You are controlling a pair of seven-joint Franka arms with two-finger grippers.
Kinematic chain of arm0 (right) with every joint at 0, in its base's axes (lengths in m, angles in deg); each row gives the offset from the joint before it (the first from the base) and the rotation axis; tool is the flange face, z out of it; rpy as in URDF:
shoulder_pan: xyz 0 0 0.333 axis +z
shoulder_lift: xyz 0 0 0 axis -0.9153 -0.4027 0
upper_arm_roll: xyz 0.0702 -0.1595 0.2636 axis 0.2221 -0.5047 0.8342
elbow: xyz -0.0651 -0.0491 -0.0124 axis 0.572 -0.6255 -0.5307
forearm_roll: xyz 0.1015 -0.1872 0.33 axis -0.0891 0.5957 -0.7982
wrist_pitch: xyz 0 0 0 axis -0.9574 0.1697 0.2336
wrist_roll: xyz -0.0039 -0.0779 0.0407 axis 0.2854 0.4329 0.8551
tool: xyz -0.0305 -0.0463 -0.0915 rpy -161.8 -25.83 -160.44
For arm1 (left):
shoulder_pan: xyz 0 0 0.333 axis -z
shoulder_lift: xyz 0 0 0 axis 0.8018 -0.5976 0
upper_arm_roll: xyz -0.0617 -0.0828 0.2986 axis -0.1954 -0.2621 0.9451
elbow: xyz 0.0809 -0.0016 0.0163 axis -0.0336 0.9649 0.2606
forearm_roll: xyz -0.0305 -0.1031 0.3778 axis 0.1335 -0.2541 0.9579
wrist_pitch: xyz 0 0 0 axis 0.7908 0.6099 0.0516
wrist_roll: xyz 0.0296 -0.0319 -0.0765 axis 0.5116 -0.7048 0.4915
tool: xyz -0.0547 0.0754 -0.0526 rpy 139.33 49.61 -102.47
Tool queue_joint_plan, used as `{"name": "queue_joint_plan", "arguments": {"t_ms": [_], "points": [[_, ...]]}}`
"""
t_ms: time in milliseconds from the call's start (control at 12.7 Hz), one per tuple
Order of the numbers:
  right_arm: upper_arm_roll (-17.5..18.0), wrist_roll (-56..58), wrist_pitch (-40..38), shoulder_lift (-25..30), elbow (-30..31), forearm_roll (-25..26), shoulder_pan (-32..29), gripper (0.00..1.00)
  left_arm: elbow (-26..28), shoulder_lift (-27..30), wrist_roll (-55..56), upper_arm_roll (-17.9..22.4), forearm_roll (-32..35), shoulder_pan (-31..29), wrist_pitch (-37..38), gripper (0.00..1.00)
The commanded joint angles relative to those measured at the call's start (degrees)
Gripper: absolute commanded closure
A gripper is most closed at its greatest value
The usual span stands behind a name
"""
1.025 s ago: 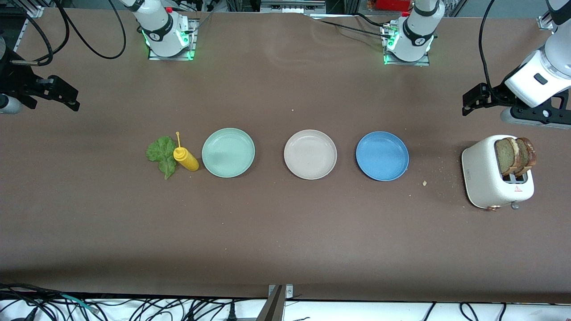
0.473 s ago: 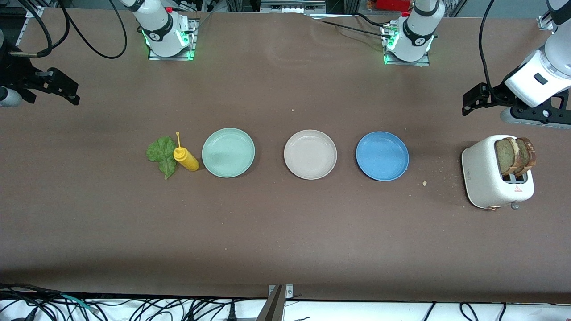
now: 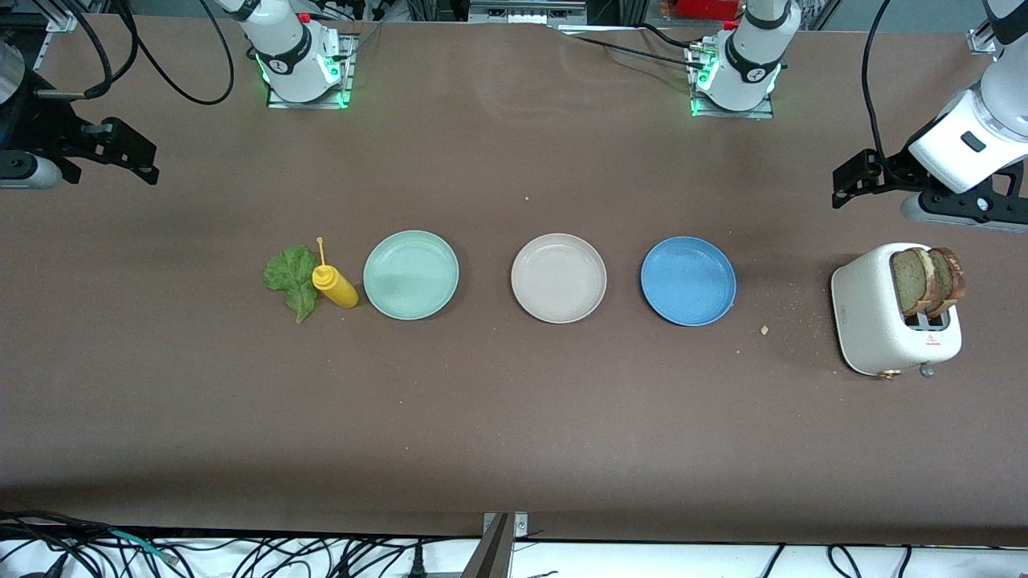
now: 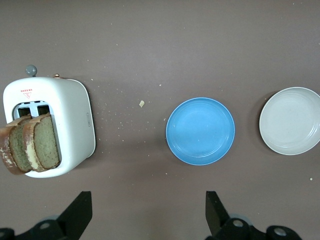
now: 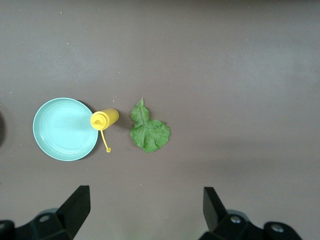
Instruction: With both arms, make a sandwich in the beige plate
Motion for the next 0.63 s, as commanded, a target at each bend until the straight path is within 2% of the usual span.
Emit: {"name": "queue_joint_plan", "arguments": {"t_ms": [0,158,552], "points": [[0.01,-0.26,-0.30,-0.66,-1.01,-1.29,-0.04,0.00,0.82,1.04,-1.07,-0.21,1.37,-0.12,0.10,0.00],[-0.07,-0.35,-0.30,-1.01,-1.01,-3.30,-0.13,0.00,0.82,1.04,-0.90,-0.30,1.37,-0.12,0.10,0.00],[-0.08,0.26,0.22,-1.80,-0.93,-3.57,-0.13,0.00,0.82,1.04,-0.81,-0.30,1.37,-0.03,0.10,0.00]]}}
